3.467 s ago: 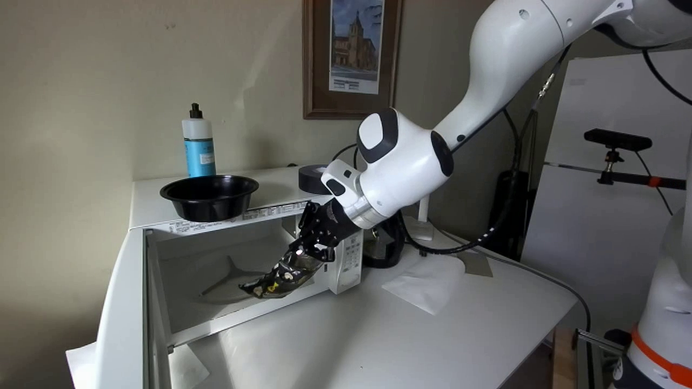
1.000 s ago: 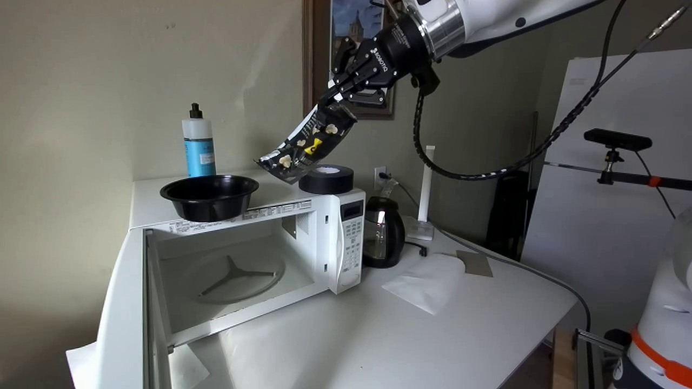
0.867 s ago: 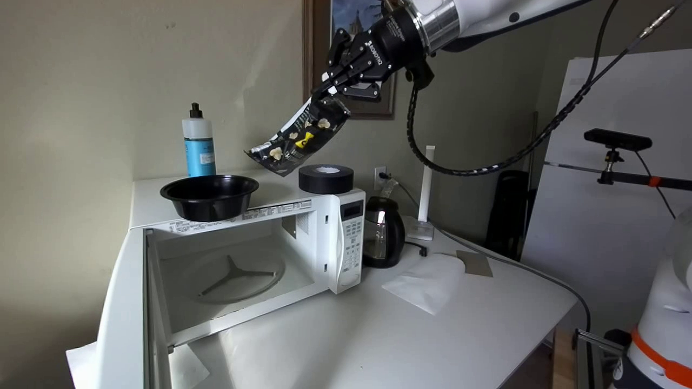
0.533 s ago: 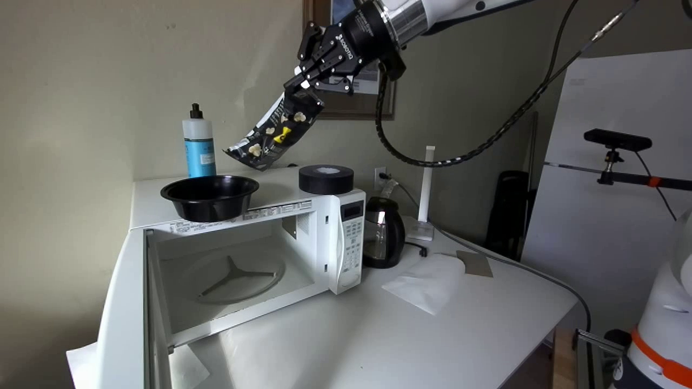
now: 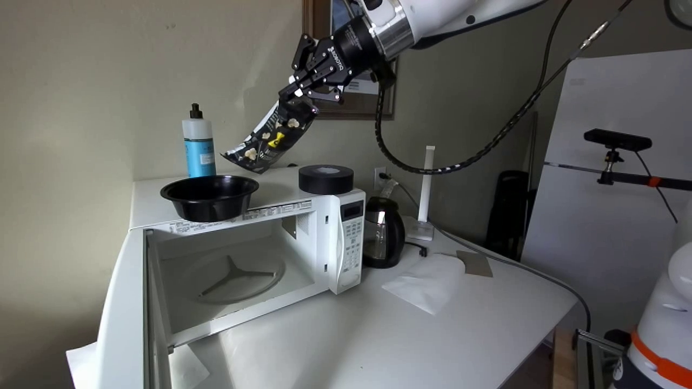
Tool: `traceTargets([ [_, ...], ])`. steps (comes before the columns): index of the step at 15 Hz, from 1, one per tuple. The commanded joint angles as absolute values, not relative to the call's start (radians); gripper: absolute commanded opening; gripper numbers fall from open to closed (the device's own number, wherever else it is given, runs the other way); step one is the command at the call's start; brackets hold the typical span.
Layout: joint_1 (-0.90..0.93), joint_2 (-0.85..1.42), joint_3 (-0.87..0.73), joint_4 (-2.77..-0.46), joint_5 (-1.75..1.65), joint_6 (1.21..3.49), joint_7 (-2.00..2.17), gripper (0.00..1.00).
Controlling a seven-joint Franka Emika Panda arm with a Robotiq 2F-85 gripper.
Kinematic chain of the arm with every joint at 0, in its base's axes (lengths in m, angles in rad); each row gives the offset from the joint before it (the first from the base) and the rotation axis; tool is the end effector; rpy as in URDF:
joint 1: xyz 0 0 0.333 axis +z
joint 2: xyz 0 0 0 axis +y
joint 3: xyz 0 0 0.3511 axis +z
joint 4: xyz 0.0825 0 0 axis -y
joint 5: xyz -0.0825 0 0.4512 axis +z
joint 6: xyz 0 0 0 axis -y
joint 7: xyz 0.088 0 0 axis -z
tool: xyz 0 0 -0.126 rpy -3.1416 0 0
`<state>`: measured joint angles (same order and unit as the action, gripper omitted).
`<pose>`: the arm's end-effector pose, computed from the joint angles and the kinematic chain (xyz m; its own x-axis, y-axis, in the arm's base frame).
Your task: Open the microwave door then place the black packet from the microwave in the black bowl.
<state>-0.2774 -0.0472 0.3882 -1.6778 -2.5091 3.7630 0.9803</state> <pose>0.5529 0.1526 0.6197 -0.4172 0.8996 0.1294 0.5275 0.1237 0.8405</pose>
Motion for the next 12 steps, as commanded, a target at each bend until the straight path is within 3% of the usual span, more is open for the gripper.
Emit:
traceTargets([
  [1, -0.275, -0.018, 0.421, -1.650, -2.507, 3.660, 0.977, 0.00],
  [7, -0.265, 0.050, 0.453, -1.685, -2.507, 3.478, 0.907, 0.00],
  [12, -0.168, 0.146, 0.374, -1.685, -2.507, 3.432, 0.884, 0.00],
])
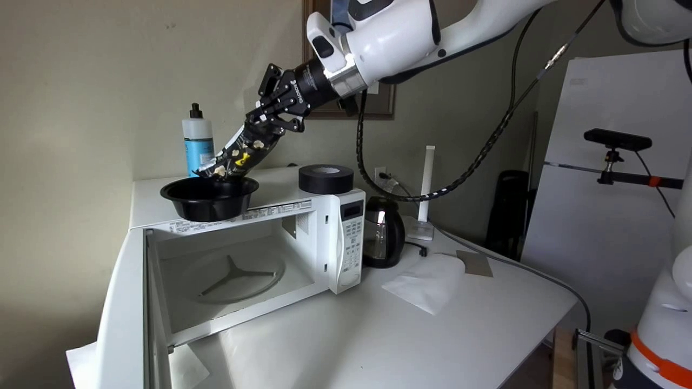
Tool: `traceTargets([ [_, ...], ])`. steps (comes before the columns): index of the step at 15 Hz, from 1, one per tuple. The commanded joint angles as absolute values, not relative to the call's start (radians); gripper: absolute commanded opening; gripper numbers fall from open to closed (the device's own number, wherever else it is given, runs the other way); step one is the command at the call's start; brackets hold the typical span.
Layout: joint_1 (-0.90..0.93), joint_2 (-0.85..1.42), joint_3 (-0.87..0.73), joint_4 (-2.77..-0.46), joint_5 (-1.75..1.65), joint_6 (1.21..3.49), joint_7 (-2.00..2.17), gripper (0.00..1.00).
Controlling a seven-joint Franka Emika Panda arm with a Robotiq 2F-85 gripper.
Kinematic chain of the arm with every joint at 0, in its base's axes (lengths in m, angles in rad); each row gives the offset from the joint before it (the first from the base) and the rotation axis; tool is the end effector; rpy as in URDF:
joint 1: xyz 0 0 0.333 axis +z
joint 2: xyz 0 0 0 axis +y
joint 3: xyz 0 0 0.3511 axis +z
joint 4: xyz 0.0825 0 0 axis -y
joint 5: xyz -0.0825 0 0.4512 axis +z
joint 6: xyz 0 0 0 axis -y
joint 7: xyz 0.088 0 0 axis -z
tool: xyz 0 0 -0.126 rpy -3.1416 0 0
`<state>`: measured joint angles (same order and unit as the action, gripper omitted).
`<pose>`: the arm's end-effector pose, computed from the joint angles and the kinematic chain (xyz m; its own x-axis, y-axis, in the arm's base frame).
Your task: Open the microwave door then place the black packet from the microwave in the black bowl.
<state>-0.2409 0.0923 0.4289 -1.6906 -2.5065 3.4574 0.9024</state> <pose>0.6177 0.1821 0.5526 -0.3684 0.9272 0.0681 0.4231 0.1020 0.9003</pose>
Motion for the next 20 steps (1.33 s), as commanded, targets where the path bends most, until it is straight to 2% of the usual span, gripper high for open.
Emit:
traceTargets([
  [1, -0.138, 0.168, 0.350, -1.674, -2.507, 3.434, 0.892, 0.00],
  [6, 0.034, 0.271, 0.237, -1.610, -2.508, 3.291, 0.874, 0.00],
  [7, 0.038, 0.285, 0.219, -1.626, -2.350, 3.250, 0.698, 0.00],
  [10, 0.114, 0.342, 0.180, -1.583, -2.348, 3.152, 0.639, 0.00],
  [14, 0.176, 0.384, 0.104, -1.552, -2.254, 3.186, 0.511, 0.00],
  [15, 0.125, 0.377, 0.147, -1.579, -2.159, 3.188, 0.389, 0.00],
  [16, 0.187, 0.368, 0.071, -1.577, -2.177, 3.222, 0.422, 0.00],
  [17, 0.183, 0.364, 0.070, -1.580, -2.149, 3.236, 0.383, 0.00],
  [18, 0.192, 0.348, 0.046, -1.595, -2.132, 3.263, 0.362, 0.26],
  [20, 0.125, 0.310, 0.087, -1.664, -2.006, 3.287, 0.207, 0.33],
])
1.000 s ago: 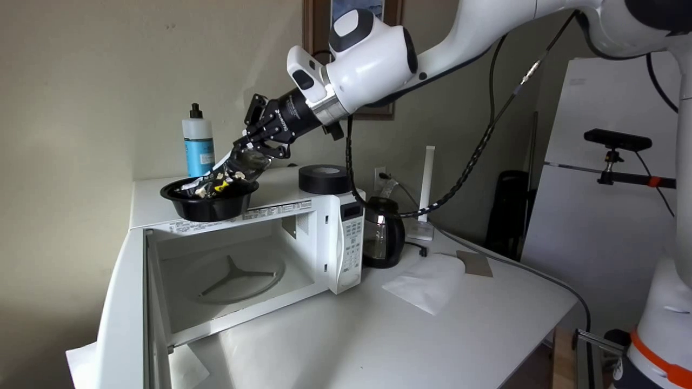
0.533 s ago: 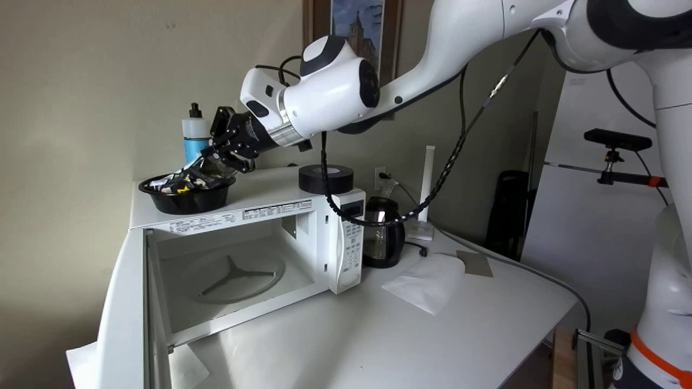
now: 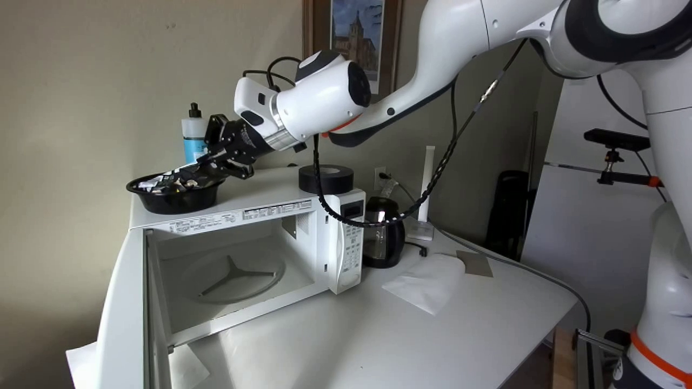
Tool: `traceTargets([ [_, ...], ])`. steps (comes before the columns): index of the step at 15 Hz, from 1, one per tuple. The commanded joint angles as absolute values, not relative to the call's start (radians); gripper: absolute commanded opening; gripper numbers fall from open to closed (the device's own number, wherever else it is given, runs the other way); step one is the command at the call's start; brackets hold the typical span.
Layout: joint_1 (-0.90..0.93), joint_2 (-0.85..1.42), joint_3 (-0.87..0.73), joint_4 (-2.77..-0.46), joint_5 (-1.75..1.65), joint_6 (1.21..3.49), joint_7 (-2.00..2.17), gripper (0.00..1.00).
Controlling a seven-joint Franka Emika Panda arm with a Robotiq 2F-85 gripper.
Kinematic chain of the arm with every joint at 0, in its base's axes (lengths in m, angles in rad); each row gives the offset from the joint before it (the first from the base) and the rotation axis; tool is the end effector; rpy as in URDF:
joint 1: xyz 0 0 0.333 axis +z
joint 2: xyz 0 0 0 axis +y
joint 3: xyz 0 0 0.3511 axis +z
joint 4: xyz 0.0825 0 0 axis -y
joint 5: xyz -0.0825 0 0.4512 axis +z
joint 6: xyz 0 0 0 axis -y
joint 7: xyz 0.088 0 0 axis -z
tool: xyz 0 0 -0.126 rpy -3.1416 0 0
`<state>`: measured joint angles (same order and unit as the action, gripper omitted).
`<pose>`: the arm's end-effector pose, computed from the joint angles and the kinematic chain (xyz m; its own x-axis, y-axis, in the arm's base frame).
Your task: Open the microwave door then place the black packet from the microwave in the black bowl.
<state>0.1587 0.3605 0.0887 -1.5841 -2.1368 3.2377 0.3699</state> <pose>0.6997 0.2553 0.4555 -0.3839 0.9161 -0.1162 0.3374 0.2563 0.9058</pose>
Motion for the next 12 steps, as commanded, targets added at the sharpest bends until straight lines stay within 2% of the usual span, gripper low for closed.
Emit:
traceTargets([
  [1, 0.115, 0.286, 0.081, -1.696, -1.970, 3.304, 0.161, 0.42],
  [5, 0.063, 0.204, 0.065, -1.791, -1.838, 3.407, 0.064, 0.71],
  [9, 0.108, 0.119, -0.054, -1.809, -2.017, 3.588, 0.262, 0.99],
  [12, 0.091, 0.046, -0.088, -1.781, -2.193, 3.805, 0.359, 1.00],
])
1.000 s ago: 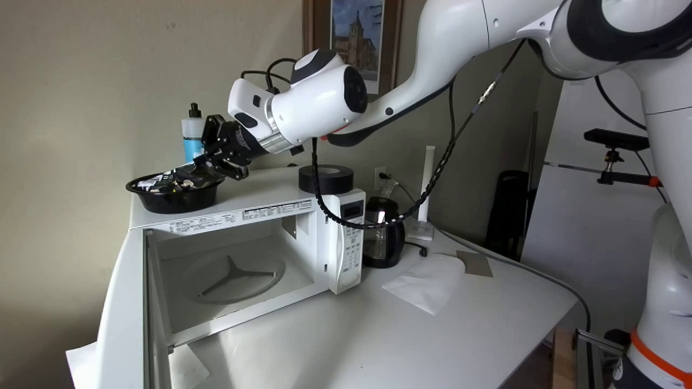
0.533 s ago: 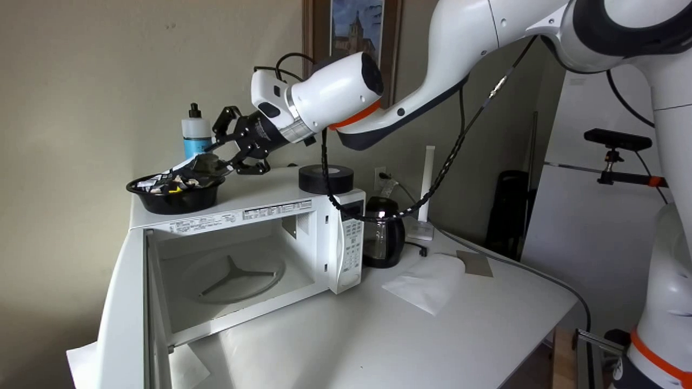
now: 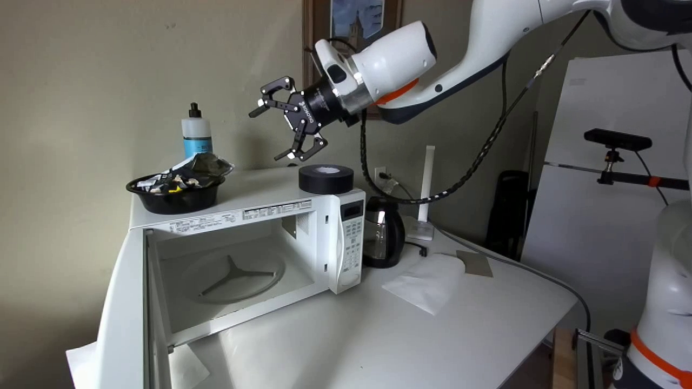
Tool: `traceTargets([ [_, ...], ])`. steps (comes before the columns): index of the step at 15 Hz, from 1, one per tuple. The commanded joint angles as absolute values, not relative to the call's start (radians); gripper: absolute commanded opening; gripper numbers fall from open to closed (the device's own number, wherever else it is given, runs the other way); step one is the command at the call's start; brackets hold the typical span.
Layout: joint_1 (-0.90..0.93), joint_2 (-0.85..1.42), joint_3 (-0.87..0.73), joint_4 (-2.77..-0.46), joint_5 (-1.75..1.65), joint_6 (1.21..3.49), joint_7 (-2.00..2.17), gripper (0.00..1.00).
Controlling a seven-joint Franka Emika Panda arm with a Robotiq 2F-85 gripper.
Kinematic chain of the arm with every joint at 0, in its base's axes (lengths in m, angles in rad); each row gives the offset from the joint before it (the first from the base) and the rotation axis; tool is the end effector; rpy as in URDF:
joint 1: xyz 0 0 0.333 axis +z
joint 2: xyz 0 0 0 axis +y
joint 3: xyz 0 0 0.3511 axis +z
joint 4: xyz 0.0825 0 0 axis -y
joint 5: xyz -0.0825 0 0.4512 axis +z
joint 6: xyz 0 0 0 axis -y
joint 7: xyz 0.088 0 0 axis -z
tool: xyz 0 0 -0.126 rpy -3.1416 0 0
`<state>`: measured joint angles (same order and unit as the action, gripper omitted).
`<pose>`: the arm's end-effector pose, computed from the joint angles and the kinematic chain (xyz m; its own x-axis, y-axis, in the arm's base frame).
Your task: Open the microwave door then place the black packet from the microwave in the black bowl.
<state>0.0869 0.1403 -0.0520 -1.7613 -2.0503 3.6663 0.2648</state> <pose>0.6200 0.1470 0.5179 -0.5372 0.8434 0.0058 0.4268 0.2659 0.8644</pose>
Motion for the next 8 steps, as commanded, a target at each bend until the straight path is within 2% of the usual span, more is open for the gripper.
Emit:
traceTargets([
  [1, 0.084, 0.024, -0.096, -1.770, -2.244, 3.868, 0.371, 1.00],
  [3, 0.066, -0.028, -0.105, -1.773, -2.294, 4.004, 0.331, 1.00],
  [6, 0.017, -0.073, -0.083, -1.780, -2.189, 4.210, 0.187, 1.00],
  [7, 0.010, -0.045, -0.074, -1.757, -2.226, 4.147, 0.259, 1.00],
  [8, 0.003, -0.060, -0.073, -1.757, -2.213, 4.187, 0.236, 1.00],
])
